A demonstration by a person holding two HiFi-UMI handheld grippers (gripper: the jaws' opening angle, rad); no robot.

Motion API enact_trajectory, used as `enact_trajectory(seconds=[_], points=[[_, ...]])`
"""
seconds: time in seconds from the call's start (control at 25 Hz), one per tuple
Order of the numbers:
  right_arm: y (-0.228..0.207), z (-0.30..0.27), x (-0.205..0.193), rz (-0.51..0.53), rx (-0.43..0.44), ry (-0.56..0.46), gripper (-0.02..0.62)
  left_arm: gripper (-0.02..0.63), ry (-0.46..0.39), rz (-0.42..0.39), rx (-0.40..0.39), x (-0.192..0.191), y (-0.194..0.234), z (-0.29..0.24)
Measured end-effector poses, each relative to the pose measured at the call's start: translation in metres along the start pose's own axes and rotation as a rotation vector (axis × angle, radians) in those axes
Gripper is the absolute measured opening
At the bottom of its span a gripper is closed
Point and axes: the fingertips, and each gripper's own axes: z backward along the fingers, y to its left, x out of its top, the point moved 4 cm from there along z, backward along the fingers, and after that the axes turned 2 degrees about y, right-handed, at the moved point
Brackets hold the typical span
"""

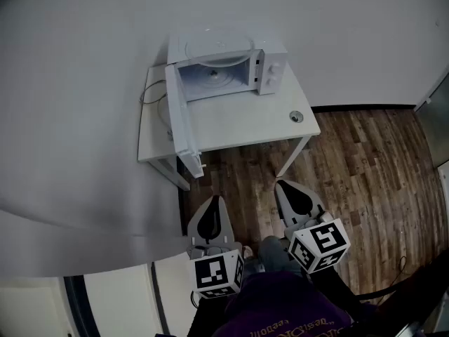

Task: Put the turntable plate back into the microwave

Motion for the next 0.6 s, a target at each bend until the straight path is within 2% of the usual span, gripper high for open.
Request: enact_trajectory(seconds=[0.32, 0.6], points=[[-0.004, -0.025, -0.002, 0.011, 0.015, 0.022, 0.009, 0.003, 0.020, 0.021, -0.003, -0.007, 0.013, -0.024], [-0.031, -0.059, 0.009, -0.001, 0.033, 0.019, 0.009, 0.003, 0.027, 0.021, -0.033, -0.002, 0.003, -0.065]])
